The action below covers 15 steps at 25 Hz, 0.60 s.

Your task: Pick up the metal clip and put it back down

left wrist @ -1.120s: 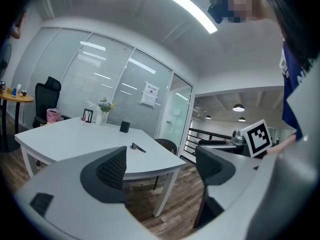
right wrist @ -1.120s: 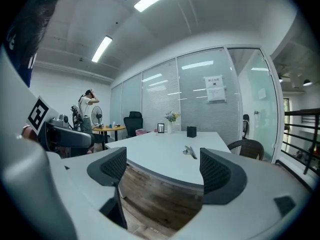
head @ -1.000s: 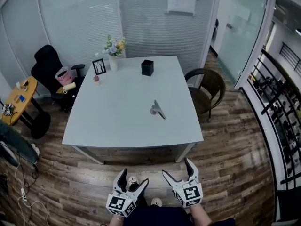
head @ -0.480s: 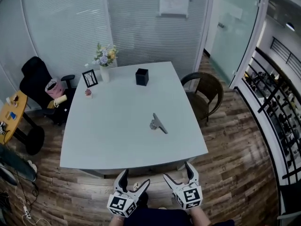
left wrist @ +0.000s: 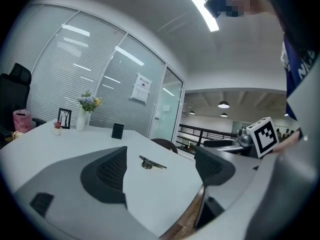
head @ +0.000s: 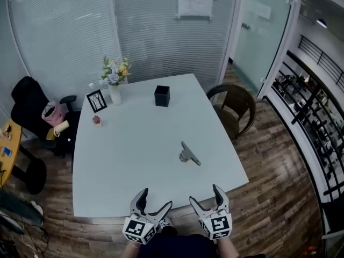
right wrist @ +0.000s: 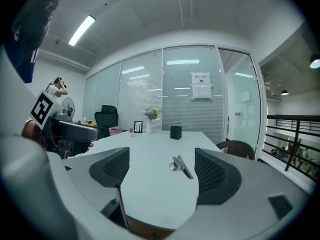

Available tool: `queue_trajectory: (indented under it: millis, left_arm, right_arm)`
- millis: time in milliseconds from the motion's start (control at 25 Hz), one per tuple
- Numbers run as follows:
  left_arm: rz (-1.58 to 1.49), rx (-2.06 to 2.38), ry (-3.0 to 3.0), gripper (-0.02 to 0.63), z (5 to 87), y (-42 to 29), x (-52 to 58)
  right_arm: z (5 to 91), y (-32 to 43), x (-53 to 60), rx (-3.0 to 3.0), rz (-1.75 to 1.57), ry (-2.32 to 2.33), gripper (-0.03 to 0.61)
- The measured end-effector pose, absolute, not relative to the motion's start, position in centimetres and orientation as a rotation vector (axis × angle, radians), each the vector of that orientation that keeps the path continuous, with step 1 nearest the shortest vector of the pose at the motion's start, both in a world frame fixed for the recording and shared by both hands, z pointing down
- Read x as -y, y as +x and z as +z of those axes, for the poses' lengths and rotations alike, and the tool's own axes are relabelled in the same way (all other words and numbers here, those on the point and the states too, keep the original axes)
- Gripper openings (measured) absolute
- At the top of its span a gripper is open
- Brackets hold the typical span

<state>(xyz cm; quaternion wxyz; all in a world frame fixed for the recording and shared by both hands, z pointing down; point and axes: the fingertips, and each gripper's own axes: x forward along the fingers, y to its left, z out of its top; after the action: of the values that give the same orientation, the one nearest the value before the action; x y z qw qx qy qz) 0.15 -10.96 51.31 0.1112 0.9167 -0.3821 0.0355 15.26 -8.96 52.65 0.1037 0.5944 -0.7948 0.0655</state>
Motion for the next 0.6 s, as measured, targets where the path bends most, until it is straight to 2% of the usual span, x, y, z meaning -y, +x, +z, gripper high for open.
queue_trajectory:
  millis: [600]
  left_arm:
    - [0.085, 1.134, 2.648, 0.414, 51.5, -2.4, 17.2]
  right_arm:
    - [52.9, 13.8, 14.4, 2.277, 0.220, 1.772, 0.402]
